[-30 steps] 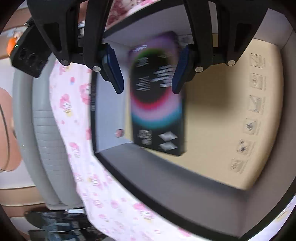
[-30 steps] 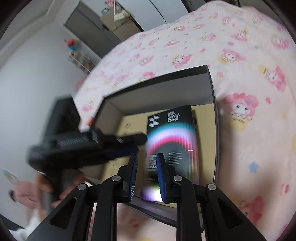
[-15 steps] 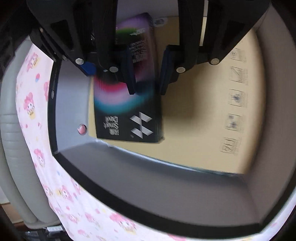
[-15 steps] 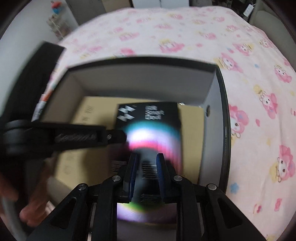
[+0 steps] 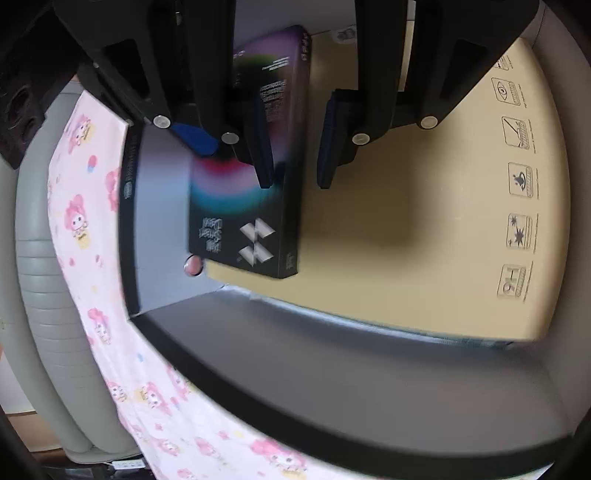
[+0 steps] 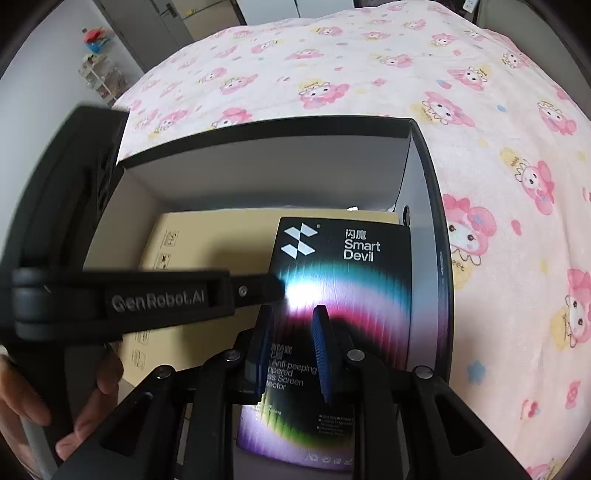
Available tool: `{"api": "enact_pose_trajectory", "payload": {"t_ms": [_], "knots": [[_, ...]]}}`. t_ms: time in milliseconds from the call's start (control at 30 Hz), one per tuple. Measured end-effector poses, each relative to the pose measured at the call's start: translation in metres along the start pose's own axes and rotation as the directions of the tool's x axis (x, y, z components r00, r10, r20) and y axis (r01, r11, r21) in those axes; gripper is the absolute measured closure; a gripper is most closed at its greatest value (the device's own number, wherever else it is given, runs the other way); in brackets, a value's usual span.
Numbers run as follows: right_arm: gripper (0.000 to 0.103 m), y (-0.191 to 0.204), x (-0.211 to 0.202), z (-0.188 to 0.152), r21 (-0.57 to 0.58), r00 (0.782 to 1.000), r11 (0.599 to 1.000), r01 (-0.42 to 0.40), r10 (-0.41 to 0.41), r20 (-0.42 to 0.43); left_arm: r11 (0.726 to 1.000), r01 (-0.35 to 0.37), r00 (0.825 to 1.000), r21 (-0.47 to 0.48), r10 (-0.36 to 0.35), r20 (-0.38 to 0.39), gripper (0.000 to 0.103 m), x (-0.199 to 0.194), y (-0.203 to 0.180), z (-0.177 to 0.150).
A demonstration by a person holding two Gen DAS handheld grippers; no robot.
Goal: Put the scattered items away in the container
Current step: 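Set the Smart Devil box upright against the box wall and open the left gripper, then move the left gripper to the Shin-chan bead-art kit and grasp it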
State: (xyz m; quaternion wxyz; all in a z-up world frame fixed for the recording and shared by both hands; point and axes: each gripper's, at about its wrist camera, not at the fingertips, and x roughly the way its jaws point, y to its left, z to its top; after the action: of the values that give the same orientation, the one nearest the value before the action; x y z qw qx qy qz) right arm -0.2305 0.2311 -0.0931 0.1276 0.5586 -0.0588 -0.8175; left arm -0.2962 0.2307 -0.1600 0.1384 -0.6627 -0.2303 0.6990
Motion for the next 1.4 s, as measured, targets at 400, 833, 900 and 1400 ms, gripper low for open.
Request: {"api": "enact_pose_trajectory", "payload": {"t_ms": [400,833,900,1400], "knots": [[0.086,0.0,0.009,-0.029,0.055,0.996,0.998,-0.042,0.047,-0.082,0.998,-0.015,0.999,0.059,0.018,-0.049,0.072,0.022,-0.026,-0.022],[0.078,0.008,-0.038,-0.067,0.064,0.99,0.995,0.074,-0.081,0.112,0.991,-0.077,0.956,0.107,0.043,0.291,0.047,-0.055,-0.029,-0.075],[0.072,0.001,-0.049,-0.072,0.137,0.99,0.991,-0.003,-0.015,0.137,0.982,-0.127,0.923,0.136,0.067,0.378,0.039,-0.093,-0.008,-0.096],[0.037,0.047,-0.128,-0.122,0.166,0.935,0.986,0.01,-0.068,0.348,0.923,-0.27,0.792,0.275,0.05,0.608,0.009,-0.242,0.093,-0.187]]}}
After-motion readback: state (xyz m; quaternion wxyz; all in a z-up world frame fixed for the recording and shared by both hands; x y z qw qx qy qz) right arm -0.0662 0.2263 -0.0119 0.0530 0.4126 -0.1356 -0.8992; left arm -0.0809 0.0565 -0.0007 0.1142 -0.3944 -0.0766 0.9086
